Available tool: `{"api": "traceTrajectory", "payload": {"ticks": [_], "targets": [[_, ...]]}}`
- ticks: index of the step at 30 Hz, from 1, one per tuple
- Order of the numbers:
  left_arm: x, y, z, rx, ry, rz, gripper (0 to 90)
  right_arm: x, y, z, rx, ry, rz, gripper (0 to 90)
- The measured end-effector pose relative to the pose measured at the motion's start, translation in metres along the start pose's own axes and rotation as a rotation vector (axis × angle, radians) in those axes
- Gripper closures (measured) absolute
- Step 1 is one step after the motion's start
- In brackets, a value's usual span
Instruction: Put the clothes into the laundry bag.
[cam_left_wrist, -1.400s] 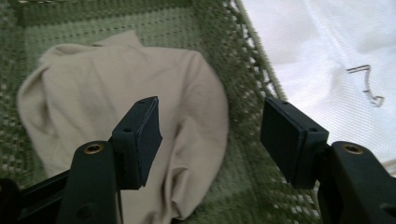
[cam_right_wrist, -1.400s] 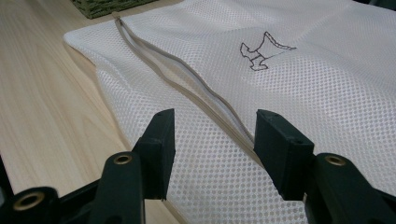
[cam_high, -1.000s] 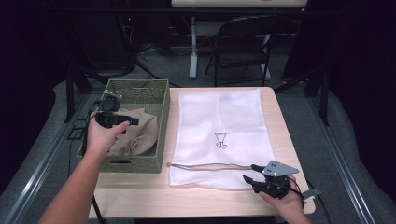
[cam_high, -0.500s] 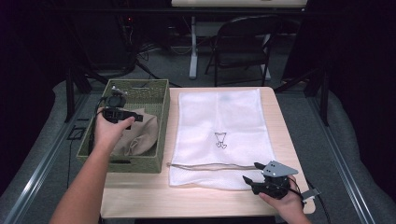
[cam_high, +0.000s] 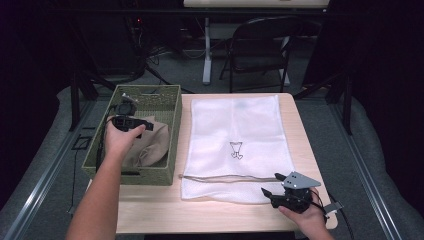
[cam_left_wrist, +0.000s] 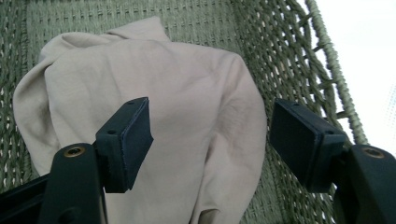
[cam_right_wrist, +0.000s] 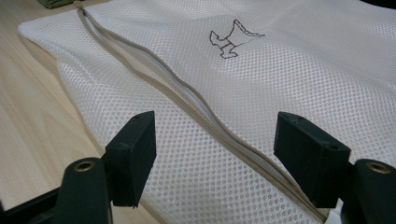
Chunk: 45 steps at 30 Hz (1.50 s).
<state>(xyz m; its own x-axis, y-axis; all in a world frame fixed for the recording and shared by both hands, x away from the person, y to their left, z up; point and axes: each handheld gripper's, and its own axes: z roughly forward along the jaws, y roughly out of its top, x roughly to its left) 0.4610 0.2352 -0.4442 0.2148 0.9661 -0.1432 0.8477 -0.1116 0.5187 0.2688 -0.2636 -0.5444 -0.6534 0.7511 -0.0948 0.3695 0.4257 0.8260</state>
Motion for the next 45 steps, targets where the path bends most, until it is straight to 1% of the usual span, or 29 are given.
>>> {"api": "traceTrajectory", "payload": {"ticks": [3, 5, 7, 9, 11, 12, 15, 17, 20, 22, 25, 28, 31, 32, 35, 37, 42, 45], "targets": [[0.002, -0.001, 0.003, 0.013, 0.006, -0.004, 29.4, 0.0, 0.0, 0.0, -0.003, -0.003, 0.003, 28.2], [0.004, -0.002, 0.005, 0.009, 0.005, -0.015, 29.0, 0.0, 0.0, 0.0, -0.003, -0.001, 0.004, 27.3], [0.007, -0.003, 0.009, 0.022, 0.002, -0.023, 26.0, 0.0, 0.0, 0.0, -0.004, 0.0, 0.005, 26.9], [0.009, -0.004, 0.012, 0.039, 0.011, -0.026, 23.2, 0.0, 0.0, 0.0, -0.001, 0.0, 0.003, 26.0], [0.01, -0.006, 0.015, 0.056, 0.045, -0.023, 21.4, 0.0, 0.0, 0.001, 0.006, 0.007, -0.001, 25.5], [0.011, -0.007, 0.018, 0.055, 0.055, -0.027, 21.4, 0.0, 0.0, 0.001, 0.006, 0.007, -0.001, 25.5], [0.014, -0.01, 0.023, 0.075, 0.054, -0.038, 21.3, 0.0, 0.0, 0.001, 0.008, 0.007, -0.001, 25.4], [0.015, -0.013, 0.028, 0.085, 0.061, -0.042, 21.4, 0.0, 0.0, 0.002, 0.007, 0.009, -0.001, 25.4], [0.014, -0.015, 0.033, 0.105, 0.091, -0.023, 21.0, 0.001, 0.0, 0.002, 0.008, 0.012, -0.001, 25.5], [0.012, -0.016, 0.036, 0.107, 0.105, -0.012, 19.7, 0.0, 0.0, 0.002, 0.01, 0.011, -0.001, 25.5], [0.008, -0.016, 0.04, 0.104, 0.11, -0.006, 19.0, 0.001, 0.0, 0.002, 0.016, 0.011, -0.002, 25.5], [0.006, -0.015, 0.043, 0.116, 0.137, 0.011, 17.4, 0.001, -0.001, 0.002, 0.016, 0.013, -0.004, 25.5], [0.003, -0.016, 0.047, 0.126, 0.177, 0.013, 17.4, 0.001, -0.001, 0.002, 0.018, 0.013, -0.002, 25.5], [0.003, -0.016, 0.049, 0.138, 0.186, 0.016, 17.4, 0.001, -0.001, 0.002, 0.019, 0.013, -0.002, 25.5], [0.003, -0.018, 0.054, 0.154, 0.212, 0.014, 17.4, 0.001, -0.001, 0.002, 0.018, 0.021, -0.002, 25.6], [0.003, -0.019, 0.058, 0.165, 0.231, 0.029, 17.2, 0.001, -0.001, 0.003, 0.016, 0.022, -0.003, 25.6], [0.003, -0.019, 0.064, 0.169, 0.25, 0.024, 16.9, 0.001, -0.001, 0.003, 0.019, 0.024, -0.004, 25.6], [0.003, -0.018, 0.068, 0.182, 0.266, 0.032, 16.7, 0.001, -0.001, 0.003, 0.022, 0.024, -0.006, 25.6]]}}
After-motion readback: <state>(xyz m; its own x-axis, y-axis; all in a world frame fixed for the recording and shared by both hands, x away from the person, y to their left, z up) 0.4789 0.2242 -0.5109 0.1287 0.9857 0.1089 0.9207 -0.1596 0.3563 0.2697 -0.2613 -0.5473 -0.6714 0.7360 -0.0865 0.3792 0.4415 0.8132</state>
